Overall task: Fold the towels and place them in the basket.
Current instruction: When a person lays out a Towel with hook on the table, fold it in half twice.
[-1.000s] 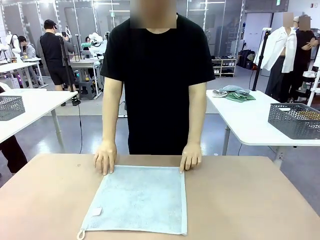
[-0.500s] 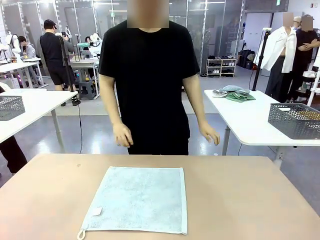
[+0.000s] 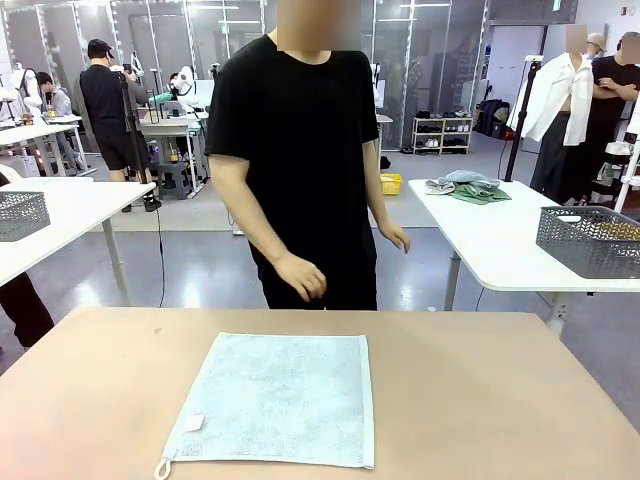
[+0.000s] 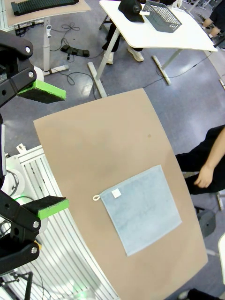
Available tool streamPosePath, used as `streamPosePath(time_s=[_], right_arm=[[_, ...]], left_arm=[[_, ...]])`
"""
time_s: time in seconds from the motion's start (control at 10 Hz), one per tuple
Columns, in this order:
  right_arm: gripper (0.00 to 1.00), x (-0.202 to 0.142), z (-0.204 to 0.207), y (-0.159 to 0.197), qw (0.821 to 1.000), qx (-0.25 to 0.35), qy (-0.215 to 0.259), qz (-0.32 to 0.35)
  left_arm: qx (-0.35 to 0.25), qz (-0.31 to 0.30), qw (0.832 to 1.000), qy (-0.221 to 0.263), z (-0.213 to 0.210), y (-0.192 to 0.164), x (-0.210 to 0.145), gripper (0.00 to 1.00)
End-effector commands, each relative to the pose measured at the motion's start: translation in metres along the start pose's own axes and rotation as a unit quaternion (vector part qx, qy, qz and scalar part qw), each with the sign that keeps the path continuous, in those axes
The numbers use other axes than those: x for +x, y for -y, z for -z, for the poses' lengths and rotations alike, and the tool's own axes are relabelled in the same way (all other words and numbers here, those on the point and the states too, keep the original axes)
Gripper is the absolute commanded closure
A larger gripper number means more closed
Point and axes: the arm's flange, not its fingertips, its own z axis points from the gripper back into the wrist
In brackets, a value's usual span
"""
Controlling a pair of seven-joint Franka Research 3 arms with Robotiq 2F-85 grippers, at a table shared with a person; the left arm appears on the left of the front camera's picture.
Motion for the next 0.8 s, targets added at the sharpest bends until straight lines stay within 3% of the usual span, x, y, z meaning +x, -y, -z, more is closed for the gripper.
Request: streamPosePath(time_s=[0.0, 0.1, 0.2, 0.4, 0.6, 0.7], right_arm=[[0.0, 0.001, 0.0, 0.001, 1.0, 0.0, 0.0, 0.001], [0.0, 0.001, 0.0, 0.001, 1.0, 0.0, 0.0, 0.001], [0.0, 0.0, 0.0, 0.0, 1.0, 0.0, 0.0, 0.0], [0.0, -0.021, 0.028, -0.056, 0.992, 0.055, -0.015, -0.11], [0.0, -0.043, 0.046, -0.105, 0.97, 0.121, -0.011, -0.21], [0.0, -0.055, 0.057, -0.123, 0.956, 0.151, -0.009, -0.251]], left_arm=[[0.003, 0.003, 1.0, 0.003, -0.006, 0.001, -0.002, 0.0], [0.0, 0.0, 1.0, 0.0, 0.0, 0.0, 0.0, 0.0], [0.002, 0.052, 0.998, -0.03, 0.011, 0.019, 0.0, 0.0], [-0.003, 0.115, 0.991, -0.063, 0.04, 0.045, -0.007, 0.0], [0.011, 0.18, 0.98, -0.085, 0.075, 0.069, -0.019, 0.0], [-0.009, 0.208, 0.975, -0.083, 0.09, 0.077, -0.027, 0.0]])
